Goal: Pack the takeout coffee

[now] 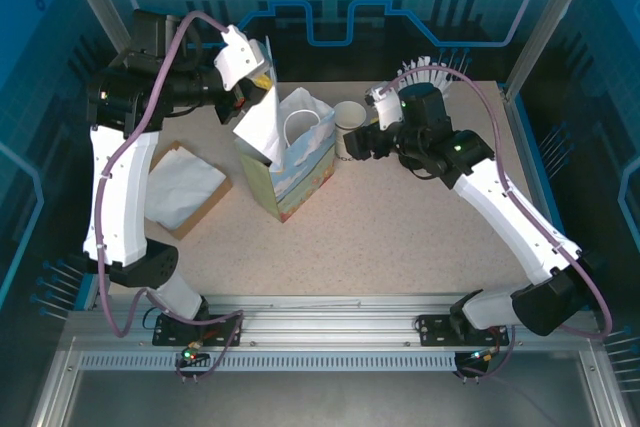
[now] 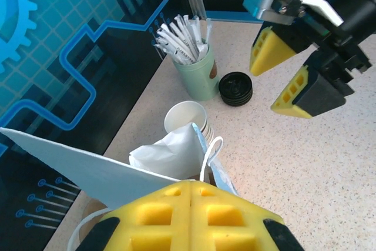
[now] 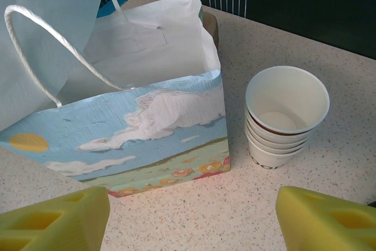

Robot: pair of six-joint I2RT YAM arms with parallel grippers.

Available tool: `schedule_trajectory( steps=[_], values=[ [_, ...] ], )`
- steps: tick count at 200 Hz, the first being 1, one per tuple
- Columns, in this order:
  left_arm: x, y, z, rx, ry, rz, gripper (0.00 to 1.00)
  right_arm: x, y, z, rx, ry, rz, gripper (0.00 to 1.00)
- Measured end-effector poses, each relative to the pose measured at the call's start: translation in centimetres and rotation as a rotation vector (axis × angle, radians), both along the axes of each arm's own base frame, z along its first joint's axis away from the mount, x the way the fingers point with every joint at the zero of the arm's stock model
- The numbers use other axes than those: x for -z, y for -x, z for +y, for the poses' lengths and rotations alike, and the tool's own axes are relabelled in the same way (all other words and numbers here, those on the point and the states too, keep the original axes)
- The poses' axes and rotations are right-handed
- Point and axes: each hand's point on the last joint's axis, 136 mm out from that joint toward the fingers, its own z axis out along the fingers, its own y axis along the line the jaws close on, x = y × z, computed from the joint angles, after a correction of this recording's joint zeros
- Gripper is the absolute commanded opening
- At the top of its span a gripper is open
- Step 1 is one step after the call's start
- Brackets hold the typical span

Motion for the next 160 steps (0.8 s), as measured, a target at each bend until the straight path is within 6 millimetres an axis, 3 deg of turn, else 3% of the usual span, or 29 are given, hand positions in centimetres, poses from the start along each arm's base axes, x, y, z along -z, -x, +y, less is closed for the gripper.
schedule_trajectory(
  steps=[74, 114, 160],
  values=[
    [-1.0, 1.0, 0.8, 0.001, -0.009, -0.052, 0.0, 0.6, -0.3, 0.3, -0.004, 0.005, 0.013, 0.77],
    [0.1, -1.6, 2.8, -0.114, -0.109, -0.084, 0.0, 1.3, -0.5, 0.7, -0.013, 0.011, 0.032, 0.77],
    [2.9, -6.3, 2.9, -0.129, -0.207, -0.094, 0.0, 1.3, -0.6, 1.3, -0.028, 0.009, 0.035, 0.77]
  ],
)
